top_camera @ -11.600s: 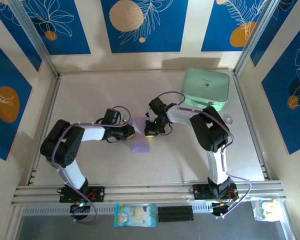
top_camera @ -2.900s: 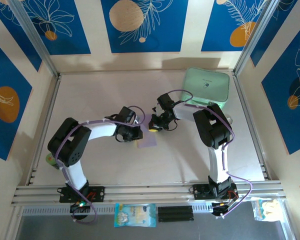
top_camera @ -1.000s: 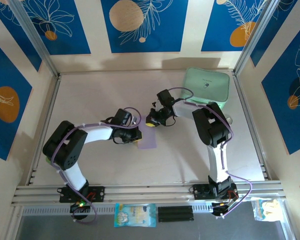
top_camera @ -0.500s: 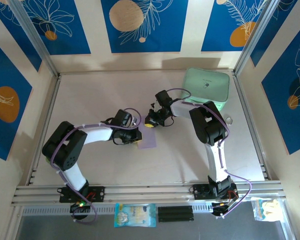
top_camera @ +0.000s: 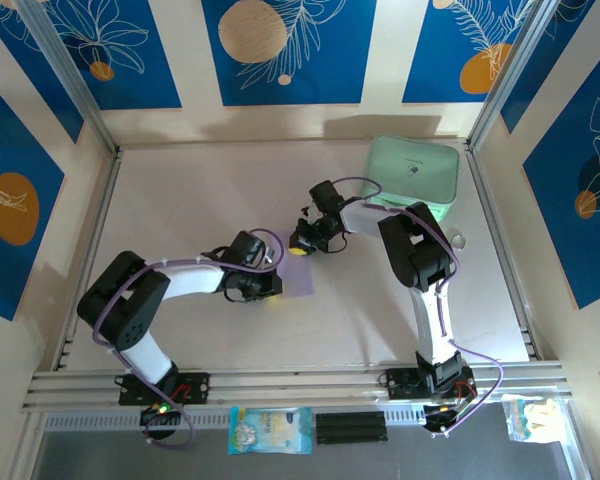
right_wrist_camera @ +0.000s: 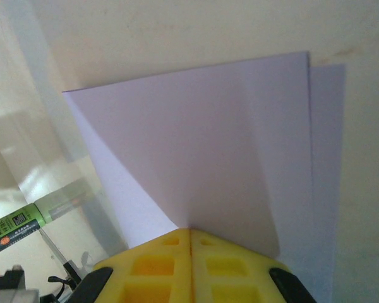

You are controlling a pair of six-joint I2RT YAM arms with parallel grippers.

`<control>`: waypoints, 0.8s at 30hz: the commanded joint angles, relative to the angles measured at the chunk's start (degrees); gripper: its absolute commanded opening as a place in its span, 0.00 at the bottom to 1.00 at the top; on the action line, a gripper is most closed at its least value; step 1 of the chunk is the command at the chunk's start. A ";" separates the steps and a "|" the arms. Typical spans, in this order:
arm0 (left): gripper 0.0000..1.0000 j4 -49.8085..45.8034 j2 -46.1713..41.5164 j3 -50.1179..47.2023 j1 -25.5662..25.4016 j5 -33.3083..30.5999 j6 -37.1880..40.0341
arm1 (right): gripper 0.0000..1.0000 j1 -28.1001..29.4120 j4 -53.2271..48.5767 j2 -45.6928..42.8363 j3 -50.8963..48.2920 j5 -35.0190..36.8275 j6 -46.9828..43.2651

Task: Fold a paper plane with a square sheet of paper (pick it up from the middle)
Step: First fold the square sheet of paper in half at the center of the table.

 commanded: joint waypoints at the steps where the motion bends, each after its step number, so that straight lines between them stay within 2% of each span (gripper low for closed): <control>1: 0.10 -9.77 -1.26 -2.64 -2.35 -1.09 1.90 | 0.07 -0.21 -3.32 2.50 -0.44 4.97 0.90; 5: 0.10 -12.16 -3.94 -2.20 -2.46 -2.35 2.47 | 0.07 -0.23 -3.43 2.34 -0.43 4.81 0.59; 12: 0.15 -13.35 -8.23 6.94 -1.39 -5.35 4.34 | 0.10 -0.17 -3.00 -3.62 -0.04 2.95 -0.69; 16: 0.16 -13.09 -6.28 10.79 1.35 -7.89 4.41 | 0.19 -0.44 -1.81 -9.12 -2.32 3.20 -0.03; 24: 0.17 -8.33 1.93 15.92 4.75 -6.85 2.83 | 0.34 -3.35 1.30 -17.67 -13.54 4.86 4.18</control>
